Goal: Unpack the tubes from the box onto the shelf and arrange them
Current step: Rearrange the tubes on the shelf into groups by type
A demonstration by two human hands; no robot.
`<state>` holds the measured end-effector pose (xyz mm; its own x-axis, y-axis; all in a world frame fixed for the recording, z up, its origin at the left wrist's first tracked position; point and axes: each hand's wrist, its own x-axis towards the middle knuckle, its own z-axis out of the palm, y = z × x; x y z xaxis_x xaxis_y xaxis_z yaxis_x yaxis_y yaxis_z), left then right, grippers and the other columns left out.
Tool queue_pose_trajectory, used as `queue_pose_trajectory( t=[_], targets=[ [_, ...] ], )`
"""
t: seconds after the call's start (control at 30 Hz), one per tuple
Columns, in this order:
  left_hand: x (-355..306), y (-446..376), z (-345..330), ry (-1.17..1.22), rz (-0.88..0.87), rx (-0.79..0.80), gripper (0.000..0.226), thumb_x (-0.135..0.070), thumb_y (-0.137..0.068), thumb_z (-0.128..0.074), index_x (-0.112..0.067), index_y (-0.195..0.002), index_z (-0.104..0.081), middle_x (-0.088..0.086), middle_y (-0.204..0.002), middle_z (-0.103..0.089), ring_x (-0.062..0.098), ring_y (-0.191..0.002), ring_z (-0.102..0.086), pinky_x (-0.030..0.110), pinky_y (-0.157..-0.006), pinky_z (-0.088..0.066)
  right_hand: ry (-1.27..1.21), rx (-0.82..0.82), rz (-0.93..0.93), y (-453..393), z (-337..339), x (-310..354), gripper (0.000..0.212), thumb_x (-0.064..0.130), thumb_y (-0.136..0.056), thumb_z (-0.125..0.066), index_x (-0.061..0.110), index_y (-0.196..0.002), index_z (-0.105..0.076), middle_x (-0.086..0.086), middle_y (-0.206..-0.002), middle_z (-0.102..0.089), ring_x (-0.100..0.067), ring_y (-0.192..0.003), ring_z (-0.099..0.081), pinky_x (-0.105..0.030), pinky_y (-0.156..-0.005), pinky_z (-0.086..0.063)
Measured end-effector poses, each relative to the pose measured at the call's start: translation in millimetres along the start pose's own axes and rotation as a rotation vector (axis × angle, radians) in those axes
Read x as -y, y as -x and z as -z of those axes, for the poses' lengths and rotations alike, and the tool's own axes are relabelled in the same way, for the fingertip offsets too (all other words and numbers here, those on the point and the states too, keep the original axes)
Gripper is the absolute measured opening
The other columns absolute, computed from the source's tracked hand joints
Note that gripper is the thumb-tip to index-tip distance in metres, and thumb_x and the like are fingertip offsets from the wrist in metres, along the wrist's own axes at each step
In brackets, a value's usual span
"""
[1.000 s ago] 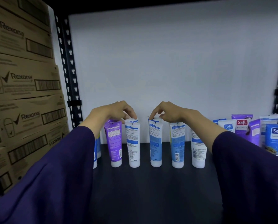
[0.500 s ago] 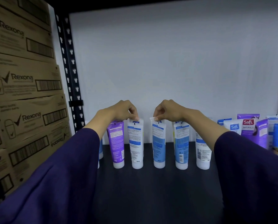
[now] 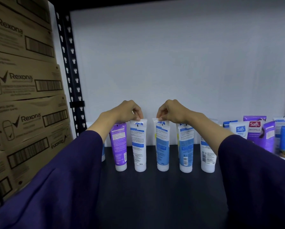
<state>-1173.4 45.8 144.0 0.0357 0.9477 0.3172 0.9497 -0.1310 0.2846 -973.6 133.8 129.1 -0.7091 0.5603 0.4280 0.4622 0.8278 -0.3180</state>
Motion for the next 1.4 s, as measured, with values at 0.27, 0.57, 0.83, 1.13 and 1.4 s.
queue_pose_trajectory(
  t=[0.27,0.57,0.83,1.13,1.4],
  targets=[
    [1.8,-0.1,-2.4,0.013,0.001,-0.002,0.012,-0.008,-0.086,-0.066,-0.017,-0.091,-0.072,-0.003,-0.093,-0.07,0.009,-0.091,-0.061,0.016,-0.071,-0.043,-0.02,0.0,-0.002,3.5,0.8,0.7,0.015,0.007,-0.083,-0.07,0.008,-0.097,-0.073,-0.007,-0.094,-0.072,-0.013,-0.084,-0.065,-0.015,-0.071,-0.049],
    [-35.4,-2.5,0.6,0.097,-0.087,-0.12,0.011,-0.017,-0.089,-0.065,-0.018,-0.098,-0.072,-0.005,-0.098,-0.068,0.003,-0.089,-0.059,0.011,-0.075,-0.04,-0.023,-0.108,-0.039,33.3,34.6,-5.7,0.018,0.007,-0.085,-0.068,0.007,-0.103,-0.071,-0.008,-0.1,-0.071,-0.012,-0.089,-0.066,-0.014,-0.079,-0.047],
    [-98.8,-29.4,-34.8,0.126,-0.191,-0.021,0.012,-0.015,-0.087,-0.067,-0.017,-0.098,-0.072,-0.005,-0.1,-0.069,0.003,-0.092,-0.061,0.015,-0.083,-0.043,0.112,-0.09,-0.162,68.2,71.9,-41.0,0.019,0.01,-0.084,-0.069,0.007,-0.103,-0.072,-0.007,-0.103,-0.071,-0.012,-0.09,-0.062,-0.018,-0.08,-0.045],
    [-119.2,-50.9,-62.6,0.096,-0.204,0.077,0.02,-0.009,-0.082,-0.072,-0.012,-0.102,-0.072,-0.003,-0.097,-0.07,-0.002,-0.081,-0.061,0.011,-0.077,-0.044,0.181,0.018,-0.316,78.7,74.6,-74.4,0.026,0.017,-0.08,-0.074,0.006,-0.104,-0.07,-0.008,-0.098,-0.067,-0.017,-0.086,-0.06,-0.025,-0.079,-0.049],
    [-120.6,-60.8,-67.6,0.071,-0.158,0.001,0.021,-0.009,-0.078,-0.076,-0.007,-0.099,-0.073,0.005,-0.093,-0.072,0.01,-0.082,-0.066,0.016,-0.073,-0.045,0.119,-0.01,-0.242,80.3,75.2,-86.7,0.016,0.006,-0.08,-0.072,0.006,-0.096,-0.074,-0.008,-0.093,-0.072,-0.012,-0.077,-0.062,-0.024,-0.077,-0.05]
  ],
)
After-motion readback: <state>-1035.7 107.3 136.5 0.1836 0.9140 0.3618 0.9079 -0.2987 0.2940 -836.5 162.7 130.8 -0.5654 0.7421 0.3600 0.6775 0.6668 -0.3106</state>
